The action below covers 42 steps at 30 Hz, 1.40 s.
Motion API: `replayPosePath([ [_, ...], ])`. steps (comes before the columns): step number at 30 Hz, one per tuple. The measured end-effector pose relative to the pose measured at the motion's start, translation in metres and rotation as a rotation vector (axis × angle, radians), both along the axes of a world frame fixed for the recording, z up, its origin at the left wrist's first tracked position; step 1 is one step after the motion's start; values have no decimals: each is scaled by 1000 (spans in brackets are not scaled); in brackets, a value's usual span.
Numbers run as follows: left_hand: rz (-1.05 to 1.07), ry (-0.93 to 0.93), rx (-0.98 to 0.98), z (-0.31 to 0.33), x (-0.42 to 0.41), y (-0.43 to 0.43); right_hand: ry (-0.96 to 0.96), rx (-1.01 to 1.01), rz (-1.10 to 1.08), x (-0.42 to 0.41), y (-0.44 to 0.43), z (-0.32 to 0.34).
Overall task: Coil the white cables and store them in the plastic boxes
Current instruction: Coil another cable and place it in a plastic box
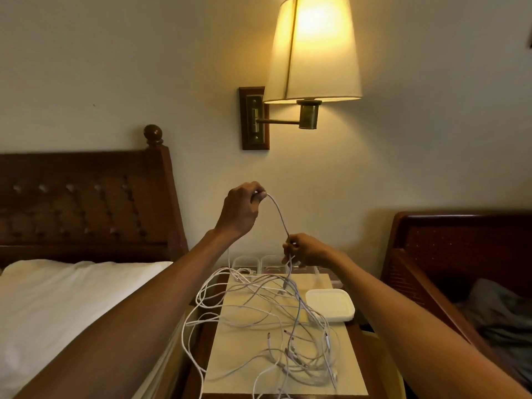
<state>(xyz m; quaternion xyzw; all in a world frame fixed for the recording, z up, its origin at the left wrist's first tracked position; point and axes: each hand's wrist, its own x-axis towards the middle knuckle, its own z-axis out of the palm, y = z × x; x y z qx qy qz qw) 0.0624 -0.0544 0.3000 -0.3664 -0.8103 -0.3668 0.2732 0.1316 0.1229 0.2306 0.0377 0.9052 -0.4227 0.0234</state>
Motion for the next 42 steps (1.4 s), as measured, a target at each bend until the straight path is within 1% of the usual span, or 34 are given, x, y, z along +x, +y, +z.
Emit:
replayPosePath([
  [1,17,-52,-28,0,-3,-2,44,-54,-62,-1,0,2],
  [3,57,-189,-133,-1,-12,-7,130,-293,-245,-3,0,7],
  [4,81,-230,-176,-2,-16,-11,168,-368,-293,-4,0,8],
  [5,107,-246,-198,-3,-21,-14,179,-378,-300,-5,-1,9],
  [7,151,-249,-204,-4,-25,-21,175,-318,-260,-8,-3,8],
  [8,162,-246,-212,-3,-25,-23,203,-319,-268,-9,-3,8],
  [10,177,-233,-216,-4,-24,-25,213,-379,-314,-12,-5,14],
  [12,183,-216,-207,-3,-25,-25,268,-384,-322,-15,-6,20],
  [14,183,-214,-191,-1,-25,-26,409,-271,-332,-20,-3,28],
  [15,185,-216,-185,-1,-26,-26,439,-205,-322,-22,-2,32],
  [17,168,-229,-162,2,-28,-26,431,-170,-271,-24,-1,44],
  [19,115,-259,-141,5,-26,-25,430,-160,-173,-21,-2,56],
  [22,56,-294,-158,11,-23,-24,425,-220,-22,-12,-12,80],
  [24,32,-301,-150,19,-23,-24,431,-210,15,-7,-19,95],
  [26,-14,-295,-135,28,-19,-27,479,-197,-13,-5,-21,111],
  [28,-98,-370,-176,29,-14,-33,572,-212,-85,-4,-20,127],
  [31,-183,-623,-410,10,-16,-47,690,-321,-241,-3,-15,143],
  [32,-187,-692,-478,4,-18,-51,705,-309,-293,-3,-12,145],
  [33,-176,-731,-500,1,-20,-55,701,-261,-337,-2,-10,145],
  [34,-151,-739,-474,4,-20,-57,679,-196,-368,-1,-6,144],
  [35,-116,-719,-407,10,-20,-59,643,-146,-386,0,-2,141],
  [38,-84,-643,-99,39,-25,-60,507,-128,-387,2,11,135],
  [39,-89,-606,-31,50,-27,-60,475,-115,-386,3,14,135],
  [42,-88,-462,23,81,-23,-54,460,-25,-393,8,13,144],
])
